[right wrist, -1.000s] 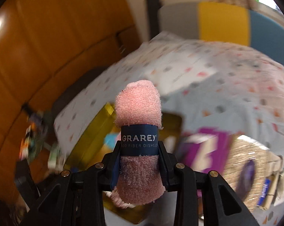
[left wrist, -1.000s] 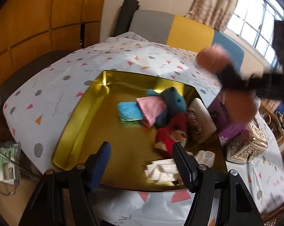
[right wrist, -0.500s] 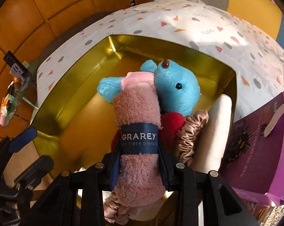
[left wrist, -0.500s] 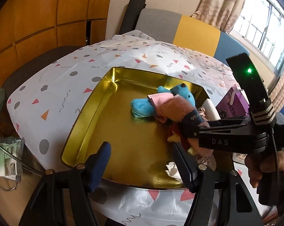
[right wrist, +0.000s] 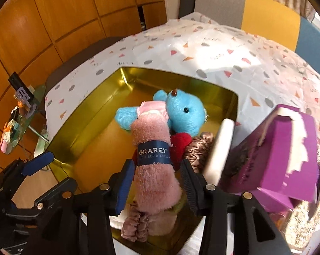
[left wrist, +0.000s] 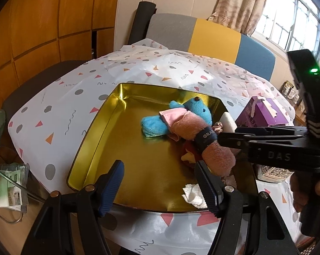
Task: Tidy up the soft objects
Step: 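Carry the pink towel roll into the gold tray and open the right tool, then move both tools back over the remaining items on the bed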
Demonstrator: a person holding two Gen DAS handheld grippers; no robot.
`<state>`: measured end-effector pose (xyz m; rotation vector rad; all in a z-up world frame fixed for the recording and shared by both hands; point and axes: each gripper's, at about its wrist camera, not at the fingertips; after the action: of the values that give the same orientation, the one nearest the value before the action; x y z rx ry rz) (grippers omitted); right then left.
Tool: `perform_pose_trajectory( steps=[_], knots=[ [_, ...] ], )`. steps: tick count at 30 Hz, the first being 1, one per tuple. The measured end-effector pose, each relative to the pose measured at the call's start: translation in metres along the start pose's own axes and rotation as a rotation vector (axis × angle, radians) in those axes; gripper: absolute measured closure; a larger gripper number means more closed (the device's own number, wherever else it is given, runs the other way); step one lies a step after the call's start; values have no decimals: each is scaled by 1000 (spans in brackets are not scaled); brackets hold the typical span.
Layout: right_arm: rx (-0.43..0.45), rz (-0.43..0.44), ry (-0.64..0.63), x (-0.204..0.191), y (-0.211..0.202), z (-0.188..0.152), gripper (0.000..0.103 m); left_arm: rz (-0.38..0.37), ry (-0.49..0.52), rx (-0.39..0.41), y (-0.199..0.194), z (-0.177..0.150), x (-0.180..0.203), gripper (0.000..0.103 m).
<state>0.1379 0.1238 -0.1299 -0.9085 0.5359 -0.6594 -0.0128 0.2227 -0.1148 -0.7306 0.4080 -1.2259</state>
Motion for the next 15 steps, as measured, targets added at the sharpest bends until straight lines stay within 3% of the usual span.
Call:
perform_pose_trajectory(
  steps=[9, 15],
  knots=[
    [116, -17, 5, 8, -51, -15, 58, -14, 44, 22, -9, 3, 16, 32],
    [185, -54, 69, 39, -88, -34, 57, -41, 99, 27, -13, 5, 36, 32]
  ],
)
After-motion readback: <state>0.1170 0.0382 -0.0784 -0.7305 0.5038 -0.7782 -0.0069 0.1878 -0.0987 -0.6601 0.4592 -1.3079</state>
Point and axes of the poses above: each gripper's, at about its wrist camera, not at the fingertips, and y roughly the way its jaws point, x to its right, z to its top, and after that the axes turned 5 degrees about y, right-handed
